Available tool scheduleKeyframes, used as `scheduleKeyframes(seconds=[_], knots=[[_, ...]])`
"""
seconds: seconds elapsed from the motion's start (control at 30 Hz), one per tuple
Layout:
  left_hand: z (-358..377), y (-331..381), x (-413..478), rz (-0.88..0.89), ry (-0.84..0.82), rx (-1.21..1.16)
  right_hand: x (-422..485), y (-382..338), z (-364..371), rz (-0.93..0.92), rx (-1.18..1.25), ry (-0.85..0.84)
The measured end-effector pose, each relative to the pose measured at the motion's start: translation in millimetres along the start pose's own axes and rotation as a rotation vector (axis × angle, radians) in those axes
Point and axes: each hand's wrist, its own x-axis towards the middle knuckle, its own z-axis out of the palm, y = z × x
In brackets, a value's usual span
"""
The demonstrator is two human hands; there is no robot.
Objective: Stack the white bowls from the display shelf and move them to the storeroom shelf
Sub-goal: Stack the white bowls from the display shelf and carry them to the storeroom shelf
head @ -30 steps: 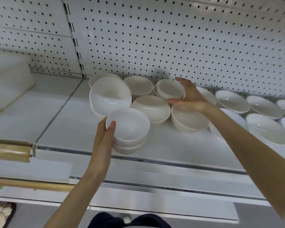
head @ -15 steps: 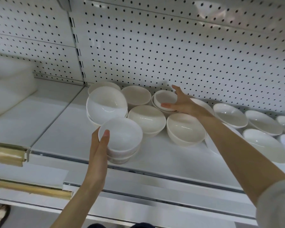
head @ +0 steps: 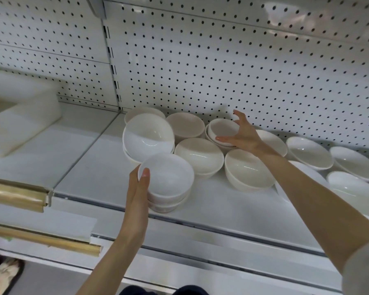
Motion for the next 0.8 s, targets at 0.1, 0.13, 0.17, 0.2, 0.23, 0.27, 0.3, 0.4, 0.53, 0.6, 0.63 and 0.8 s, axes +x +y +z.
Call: scheduleKeyframes(seconds=[0.1,0.13,0.17,0.2,0.23,0.27,0.3,0.4,0.53,0.6,0.63,0.8], knots=[[-1.0,0.5,0.9,-0.007,-0.006,-0.004,-0.8,-0.6,-1.0,0.018,0.021,0.04],[-1.1,0.5,0.9,-0.009,-0.007,-0.007,-0.8,-2.1,-3.0,0.026,0.031,0.058],[-1.1,0.7,1.0,-0.009,-0.009,-0.01,-0.8,-4.5,-5.3,0.032,0.043,0.075],[-1.2,1.2,0.9,-0.007,-0.015,-0.014,-0.9,-8.4,-8.3,0.03,0.057,0.095],[-1.6,1.1,0.7,-0.006,-0.02,-0.02,-1.7,-13.4,-11.9,0.024,0.075,0.118],[-2.1,0.7,0.7,-0.007,-0.026,-0.027,-3.7,-19.8,-15.8,0.009,0.096,0.141],[-3.1,0.2,0.8,-0.008,-0.028,-0.031,-7.1,-27.7,-20.2,-0.012,0.116,0.161],[-5.6,0.1,1.2,0.0,-0.023,-0.03,-26.1,-58.6,-31.8,-0.1,0.194,0.169],[-10.5,0.7,0.7,0.029,0.004,-0.03,-63.4,-101.4,-31.6,-0.192,0.307,0.067],[-14.8,1.3,-0.8,0.06,0.02,-0.027,-81.4,-116.9,-22.5,-0.207,0.34,0.016],[-17.0,2.3,-2.1,0.077,0.025,-0.025,-89.6,-122.7,-16.6,-0.208,0.344,-0.014],[-25.6,14.3,-5.1,0.166,0.004,-0.06,-120.1,-133.2,18.6,-0.225,0.355,-0.212]])
